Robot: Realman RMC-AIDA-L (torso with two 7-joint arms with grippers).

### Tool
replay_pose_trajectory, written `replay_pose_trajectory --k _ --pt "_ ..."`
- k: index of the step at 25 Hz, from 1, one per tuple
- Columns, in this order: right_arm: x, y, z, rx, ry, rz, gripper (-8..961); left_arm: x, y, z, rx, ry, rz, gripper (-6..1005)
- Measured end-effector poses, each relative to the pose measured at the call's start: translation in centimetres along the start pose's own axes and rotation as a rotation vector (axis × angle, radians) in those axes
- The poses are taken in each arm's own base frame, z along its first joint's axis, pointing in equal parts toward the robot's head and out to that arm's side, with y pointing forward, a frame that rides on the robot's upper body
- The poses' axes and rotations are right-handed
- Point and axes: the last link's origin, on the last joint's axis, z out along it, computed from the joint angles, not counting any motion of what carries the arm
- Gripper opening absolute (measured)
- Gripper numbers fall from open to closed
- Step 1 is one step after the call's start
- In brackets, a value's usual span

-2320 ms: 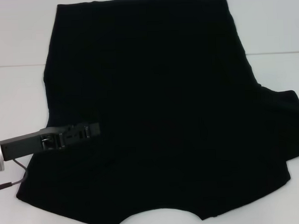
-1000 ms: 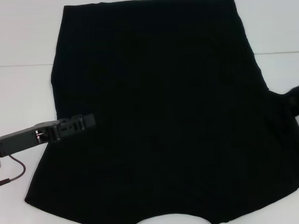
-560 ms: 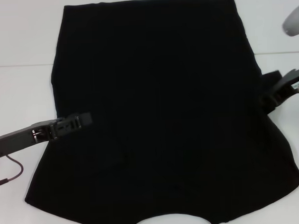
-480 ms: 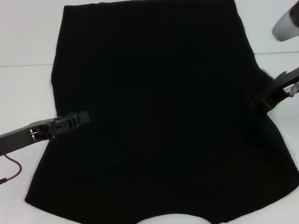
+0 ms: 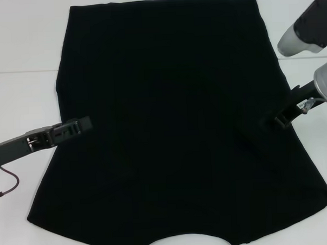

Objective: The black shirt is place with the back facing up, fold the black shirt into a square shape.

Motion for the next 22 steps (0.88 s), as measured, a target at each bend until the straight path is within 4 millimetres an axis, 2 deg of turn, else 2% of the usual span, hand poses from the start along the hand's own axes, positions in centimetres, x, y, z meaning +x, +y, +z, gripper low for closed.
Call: replay_pose_trajectory --k 4,7,11,15,19,22 --pt "0.1 -1.1 -0.8 0.018 -0.058 0.078 193 0.1 -0.1 -0.2 0.005 0.01 -0.006 559" --pt "0.5 -2.6 -1.7 0.041 -0.125 0.225 297 0.1 -0.3 -0.6 0.012 0.013 -0.042 559" --pt "1.9 -4.6 -3.1 0.042 -0.19 0.505 451 -0.2 -1.0 -2.4 0.056 -0.078 -0.147 558" --pt "3.0 -4.8 -4.6 -0.074 -0.256 0.705 648 -0.3 -1.2 -5.1 0.116 -0.172 -0.244 558" --pt "3.6 -4.6 -5.6 -0.166 -0.297 0.79 628 -0.3 -0.9 -7.6 0.163 -0.235 -0.326 557" --pt "4.1 -4.4 -5.3 -0.192 -0.278 0.821 614 -1.0 -1.2 -8.7 0.224 -0.321 -0.38 555"
